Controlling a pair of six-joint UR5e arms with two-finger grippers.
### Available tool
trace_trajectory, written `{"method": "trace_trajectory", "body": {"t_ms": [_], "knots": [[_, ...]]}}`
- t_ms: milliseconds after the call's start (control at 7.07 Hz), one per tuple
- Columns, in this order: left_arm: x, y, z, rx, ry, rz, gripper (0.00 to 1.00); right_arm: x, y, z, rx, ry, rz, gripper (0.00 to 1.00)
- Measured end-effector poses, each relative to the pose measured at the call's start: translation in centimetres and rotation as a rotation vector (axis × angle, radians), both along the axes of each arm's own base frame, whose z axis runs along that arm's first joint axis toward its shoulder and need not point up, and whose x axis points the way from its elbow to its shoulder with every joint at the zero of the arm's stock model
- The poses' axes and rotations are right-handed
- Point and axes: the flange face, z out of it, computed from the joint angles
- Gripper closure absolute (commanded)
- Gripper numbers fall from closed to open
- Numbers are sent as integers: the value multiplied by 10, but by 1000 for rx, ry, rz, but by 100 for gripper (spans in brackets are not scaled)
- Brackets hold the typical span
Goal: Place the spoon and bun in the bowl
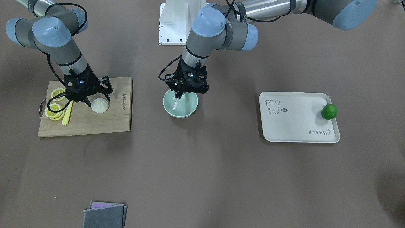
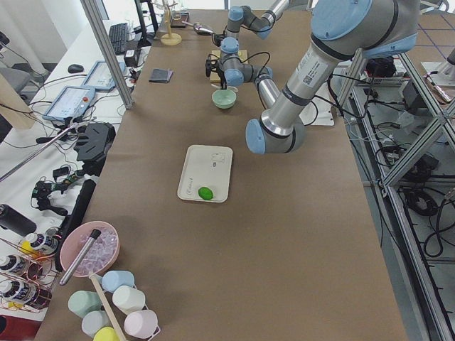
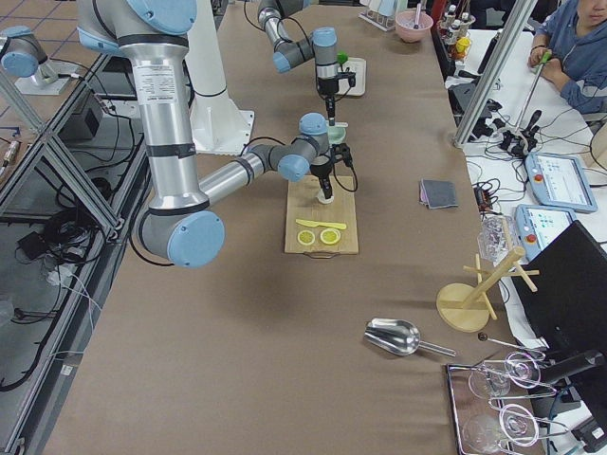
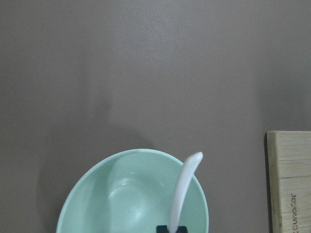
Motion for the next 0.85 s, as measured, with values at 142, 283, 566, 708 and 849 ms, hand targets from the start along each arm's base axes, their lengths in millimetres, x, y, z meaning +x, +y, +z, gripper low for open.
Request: {"method": "trace_trajectory", "body": {"t_ms": [142, 283, 566, 708, 849], "knots": [[6, -4, 2, 10, 2, -15, 100, -2, 0, 1, -2, 2, 0, 53], [11, -6, 6, 17, 6, -23, 59, -3, 1, 3, -5, 6, -1, 82], [16, -4, 10, 20, 7, -22, 2, -3, 2, 4, -7, 8, 0, 100], [15, -4, 10, 24, 8, -21, 2, -3, 2, 1, -7, 5, -1, 100], [5, -7, 10, 29, 17, -20, 2, -4, 2, -8, -2, -9, 0, 100]]}}
